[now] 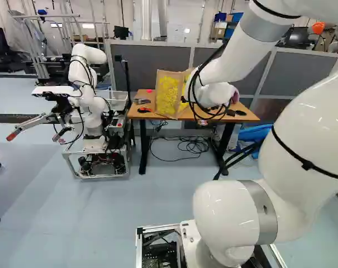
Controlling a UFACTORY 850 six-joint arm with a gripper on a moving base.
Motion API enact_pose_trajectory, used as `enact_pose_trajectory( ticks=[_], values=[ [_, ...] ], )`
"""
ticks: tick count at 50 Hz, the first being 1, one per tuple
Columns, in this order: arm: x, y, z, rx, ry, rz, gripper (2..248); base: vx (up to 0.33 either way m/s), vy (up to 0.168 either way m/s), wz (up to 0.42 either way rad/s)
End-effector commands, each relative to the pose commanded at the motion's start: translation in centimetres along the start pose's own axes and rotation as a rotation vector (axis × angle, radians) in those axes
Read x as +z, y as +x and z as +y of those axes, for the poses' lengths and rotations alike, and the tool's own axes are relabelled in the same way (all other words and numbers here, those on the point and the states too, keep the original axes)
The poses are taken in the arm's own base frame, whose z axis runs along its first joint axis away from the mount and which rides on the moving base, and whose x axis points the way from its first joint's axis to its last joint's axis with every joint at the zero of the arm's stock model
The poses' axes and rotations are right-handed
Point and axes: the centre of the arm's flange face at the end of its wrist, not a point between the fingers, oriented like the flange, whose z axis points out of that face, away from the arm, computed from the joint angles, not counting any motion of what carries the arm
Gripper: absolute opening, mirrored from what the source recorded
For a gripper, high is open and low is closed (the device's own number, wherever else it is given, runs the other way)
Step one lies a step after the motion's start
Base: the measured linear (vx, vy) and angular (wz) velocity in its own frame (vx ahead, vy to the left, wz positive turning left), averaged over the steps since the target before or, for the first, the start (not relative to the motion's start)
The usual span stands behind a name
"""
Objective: Pick up the bag on the ground and place it on the table
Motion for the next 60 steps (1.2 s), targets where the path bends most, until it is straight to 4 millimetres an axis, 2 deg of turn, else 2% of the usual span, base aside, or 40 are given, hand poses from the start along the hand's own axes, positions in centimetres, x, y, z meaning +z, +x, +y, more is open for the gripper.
enact_pose_trajectory(
  ticks=[11, 30, 60],
  values=[
    [-1.6, -3.2, -0.2, -0.062, 0.034, 0.044, 247, 0.000, 0.000, 0.000],
    [-4.0, -7.5, -0.3, -0.140, 0.086, 0.103, 247, 0.000, 0.000, 0.000],
    [-6.6, -11.9, -0.2, -0.211, 0.149, 0.165, 247, 0.000, 0.000, 0.000]
  ],
)
